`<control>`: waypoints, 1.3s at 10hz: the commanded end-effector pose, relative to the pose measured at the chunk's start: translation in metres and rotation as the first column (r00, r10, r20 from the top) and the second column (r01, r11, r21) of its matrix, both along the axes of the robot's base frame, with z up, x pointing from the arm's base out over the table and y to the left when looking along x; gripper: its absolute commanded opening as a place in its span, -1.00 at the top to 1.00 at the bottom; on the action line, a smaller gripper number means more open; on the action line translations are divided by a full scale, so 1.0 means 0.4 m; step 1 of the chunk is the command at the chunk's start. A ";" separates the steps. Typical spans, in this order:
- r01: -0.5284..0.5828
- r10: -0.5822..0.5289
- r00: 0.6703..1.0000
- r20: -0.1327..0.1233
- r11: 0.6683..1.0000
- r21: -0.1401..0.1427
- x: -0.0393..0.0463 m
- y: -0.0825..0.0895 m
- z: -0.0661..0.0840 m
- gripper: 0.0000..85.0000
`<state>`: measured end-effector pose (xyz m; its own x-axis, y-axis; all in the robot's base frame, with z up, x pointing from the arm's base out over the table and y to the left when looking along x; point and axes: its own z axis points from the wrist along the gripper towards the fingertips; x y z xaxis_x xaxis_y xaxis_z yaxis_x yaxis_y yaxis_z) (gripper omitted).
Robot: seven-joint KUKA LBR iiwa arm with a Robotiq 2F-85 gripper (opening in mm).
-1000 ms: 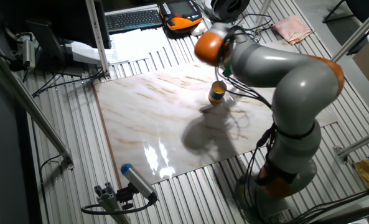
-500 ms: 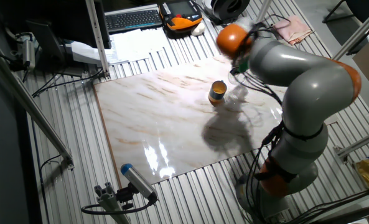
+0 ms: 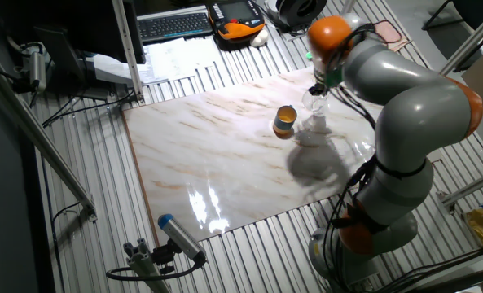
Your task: Pour the water from one cup into another empty cup
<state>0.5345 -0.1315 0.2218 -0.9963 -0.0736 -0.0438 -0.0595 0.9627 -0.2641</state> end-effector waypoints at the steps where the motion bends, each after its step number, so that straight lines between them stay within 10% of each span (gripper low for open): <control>1: 0.037 -0.034 0.999 -0.023 0.984 0.173 -0.003 -0.005 -0.001 1.00; 7: 0.113 -0.106 0.994 -0.040 0.958 0.265 -0.032 -0.054 -0.045 1.00; 13: 0.120 -0.115 0.993 -0.035 0.948 0.294 -0.046 -0.087 -0.094 1.00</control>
